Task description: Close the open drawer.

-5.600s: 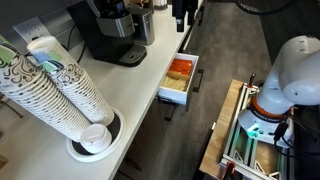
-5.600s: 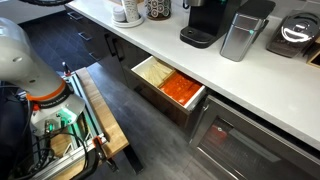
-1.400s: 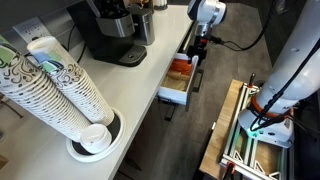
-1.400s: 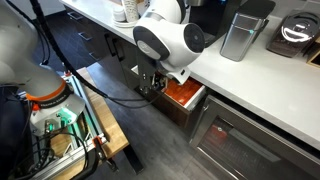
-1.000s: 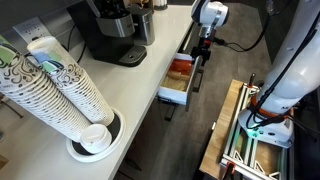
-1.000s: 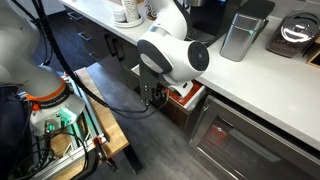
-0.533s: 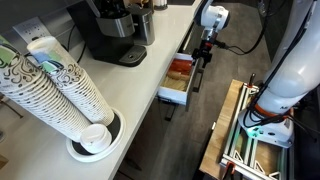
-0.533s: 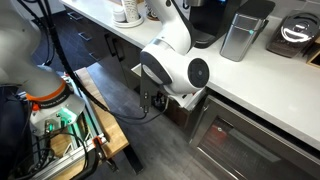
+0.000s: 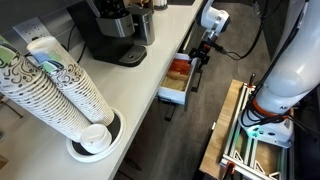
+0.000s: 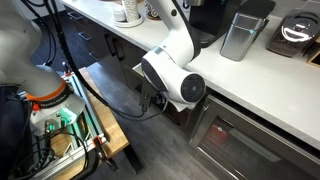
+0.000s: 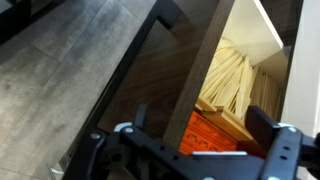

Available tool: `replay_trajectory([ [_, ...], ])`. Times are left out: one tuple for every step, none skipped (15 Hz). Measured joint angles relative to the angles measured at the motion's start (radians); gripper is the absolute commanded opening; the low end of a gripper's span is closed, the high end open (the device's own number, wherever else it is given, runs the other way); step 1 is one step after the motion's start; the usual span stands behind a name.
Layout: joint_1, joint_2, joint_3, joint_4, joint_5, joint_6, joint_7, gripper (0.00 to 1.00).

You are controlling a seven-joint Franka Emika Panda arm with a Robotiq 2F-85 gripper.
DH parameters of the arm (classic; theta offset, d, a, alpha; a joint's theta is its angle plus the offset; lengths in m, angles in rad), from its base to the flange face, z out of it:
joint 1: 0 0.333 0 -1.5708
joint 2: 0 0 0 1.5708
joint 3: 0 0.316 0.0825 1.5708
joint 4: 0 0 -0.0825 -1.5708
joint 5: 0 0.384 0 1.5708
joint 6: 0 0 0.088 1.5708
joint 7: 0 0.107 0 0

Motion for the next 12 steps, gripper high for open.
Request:
replay_trajectory([
  [-0.003, 0.003, 0.0, 0.0, 0.027, -0.003, -0.007, 1.0],
  [-0.005, 0.006, 0.0, 0.001, 0.055, -0.008, -0.013, 1.0],
  [-0.007, 0.008, 0.0, 0.002, 0.084, -0.014, -0.019, 1.0],
  [-0.007, 0.011, 0.0, 0.002, 0.111, -0.017, -0.024, 1.0],
  [-0.007, 0.013, 0.0, 0.003, 0.14, -0.02, -0.026, 1.0],
  [-0.007, 0.016, 0.001, 0.003, 0.17, -0.024, -0.026, 1.0],
  [-0.007, 0.019, 0.001, 0.004, 0.198, -0.03, -0.026, 1.0],
  [-0.007, 0.021, 0.001, 0.004, 0.228, -0.038, -0.026, 1.0],
  [-0.007, 0.024, 0.001, 0.004, 0.259, -0.043, -0.026, 1.0],
  [-0.007, 0.027, 0.001, 0.005, 0.29, -0.049, -0.027, 1.0],
  [-0.006, 0.03, 0.001, 0.005, 0.32, -0.052, -0.027, 1.0],
  [-0.005, 0.034, 0.001, 0.005, 0.349, -0.054, -0.027, 1.0],
])
